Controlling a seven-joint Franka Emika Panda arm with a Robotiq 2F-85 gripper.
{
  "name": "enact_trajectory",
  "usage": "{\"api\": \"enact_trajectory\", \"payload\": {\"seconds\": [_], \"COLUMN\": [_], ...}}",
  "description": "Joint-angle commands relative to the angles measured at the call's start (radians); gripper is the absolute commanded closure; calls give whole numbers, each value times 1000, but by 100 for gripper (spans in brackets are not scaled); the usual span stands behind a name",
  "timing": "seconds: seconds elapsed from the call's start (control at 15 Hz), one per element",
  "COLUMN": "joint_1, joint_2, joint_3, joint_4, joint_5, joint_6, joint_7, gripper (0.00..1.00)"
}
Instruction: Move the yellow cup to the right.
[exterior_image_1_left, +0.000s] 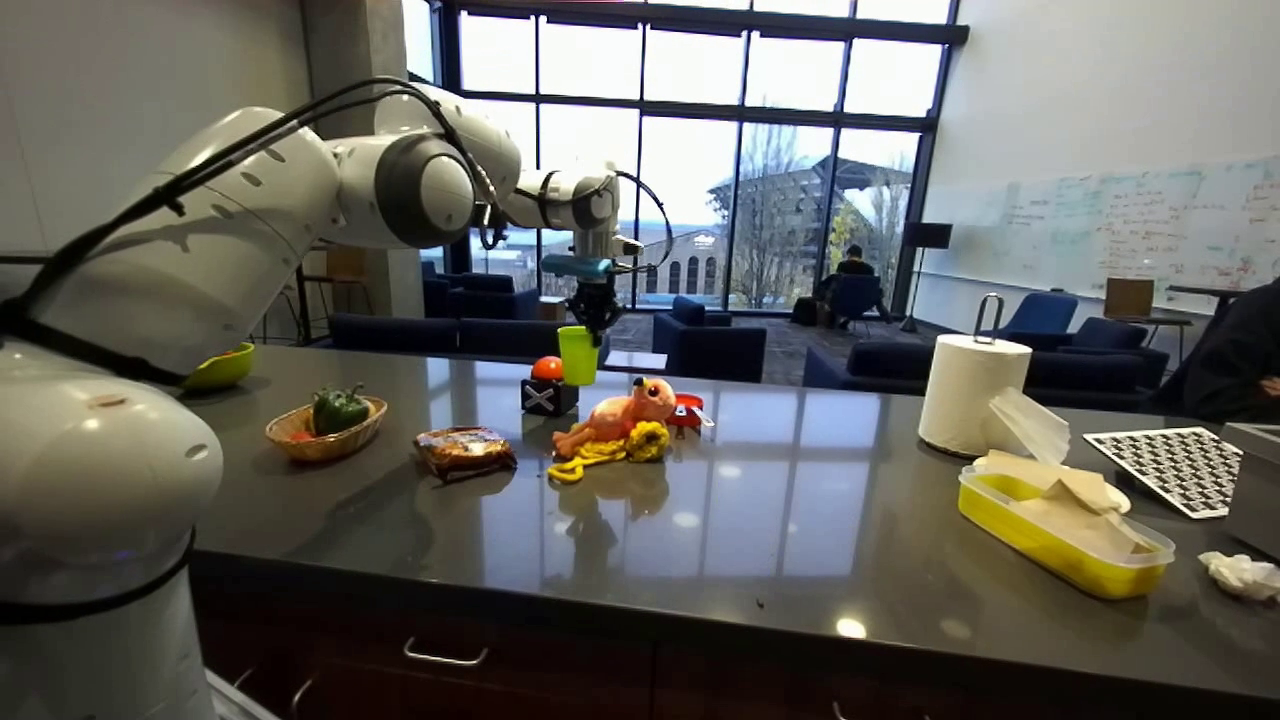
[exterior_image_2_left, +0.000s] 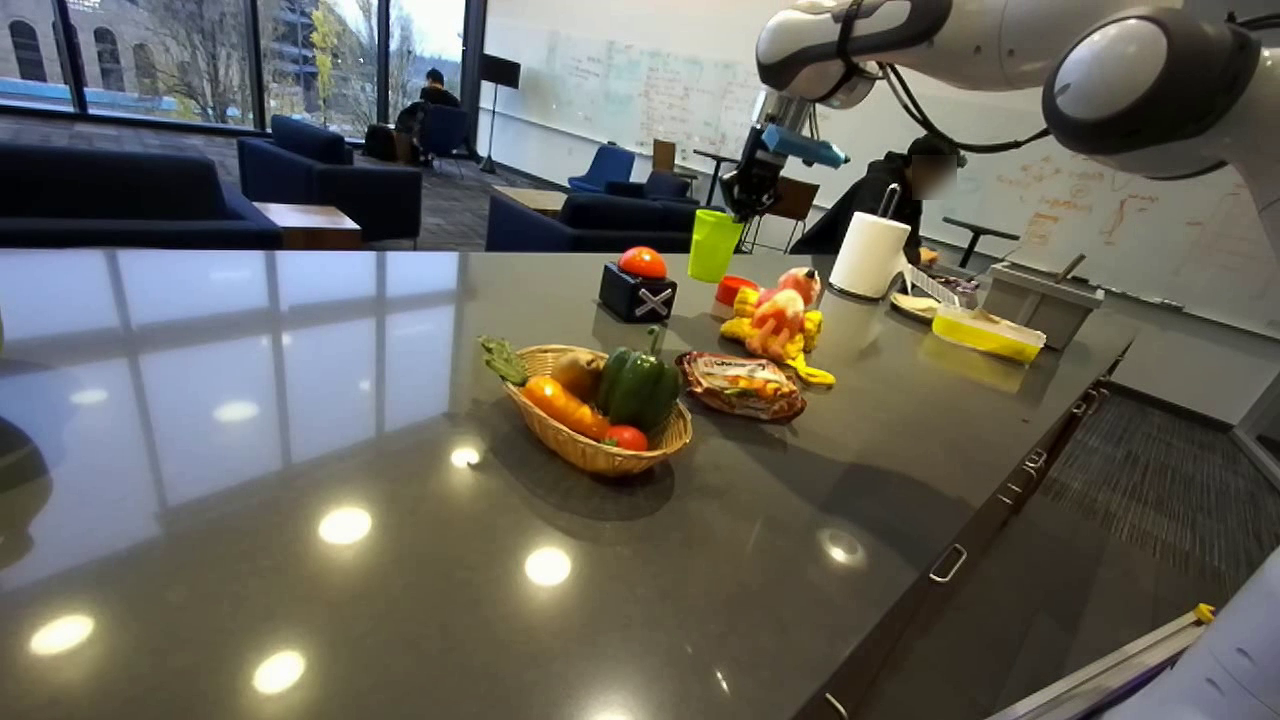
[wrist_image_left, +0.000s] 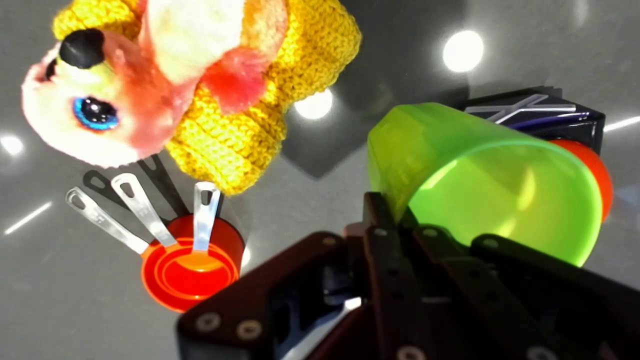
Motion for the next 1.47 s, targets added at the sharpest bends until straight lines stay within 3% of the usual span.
{"api": "enact_trajectory", "payload": {"seconds": [0.0, 1.4], "joint_1": [-14, -63], "joint_2": [45, 206], "joint_3": [7, 13], "joint_4": [40, 180], "joint_5": [12, 24], "joint_6": [19, 14], "joint_7": [-23, -81], "gripper": [99, 99]}}
